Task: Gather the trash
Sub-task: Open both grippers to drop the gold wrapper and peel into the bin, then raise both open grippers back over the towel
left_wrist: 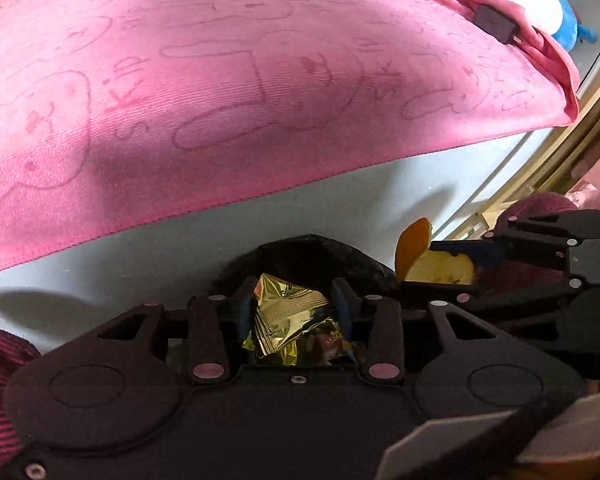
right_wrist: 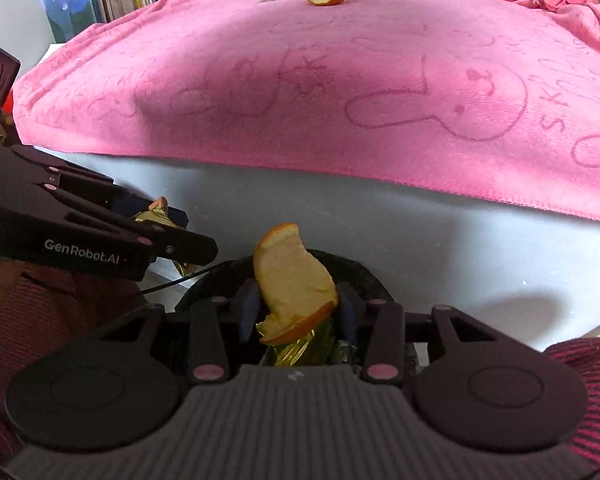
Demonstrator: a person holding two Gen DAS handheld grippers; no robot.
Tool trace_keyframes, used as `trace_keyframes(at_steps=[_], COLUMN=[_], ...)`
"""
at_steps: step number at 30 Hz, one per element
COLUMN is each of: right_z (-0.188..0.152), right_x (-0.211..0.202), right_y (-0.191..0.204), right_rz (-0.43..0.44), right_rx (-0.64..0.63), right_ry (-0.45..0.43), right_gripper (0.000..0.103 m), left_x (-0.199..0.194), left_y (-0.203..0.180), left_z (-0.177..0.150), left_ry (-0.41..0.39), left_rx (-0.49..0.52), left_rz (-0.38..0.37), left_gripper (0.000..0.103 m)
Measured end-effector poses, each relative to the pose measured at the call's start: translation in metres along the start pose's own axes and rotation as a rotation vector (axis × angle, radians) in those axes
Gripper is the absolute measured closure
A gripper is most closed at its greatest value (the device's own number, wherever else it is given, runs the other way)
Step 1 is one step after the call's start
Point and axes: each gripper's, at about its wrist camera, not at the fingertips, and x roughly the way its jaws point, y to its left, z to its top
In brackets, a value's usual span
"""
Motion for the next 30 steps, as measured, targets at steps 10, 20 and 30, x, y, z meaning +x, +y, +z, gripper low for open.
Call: trace_keyframes(at_steps=[10, 20, 30], right_z=[0.001, 0.006, 0.048], right_x=[0.000, -0.008, -0.046], right_y=[0.004, 0.001, -0.015], right_rz=[0.005, 0.003, 0.030], right_rx=[-0.022, -0.020, 0.002], right_ry=[-0.010, -0.044, -0.221], right_gripper=[0.034, 0.031, 0.024], left_x=[0.001, -0.013, -0.077], left_y=[-0.002, 0.002, 0.018], left_z=[0.003, 0.006, 0.046], left_ry=[0.000, -0.036, -0.287], left_rx=[-0.007, -0.014, -0.012], left_rz=[0.006, 0.024, 0.038], left_gripper=[0.052, 0.033, 0.020])
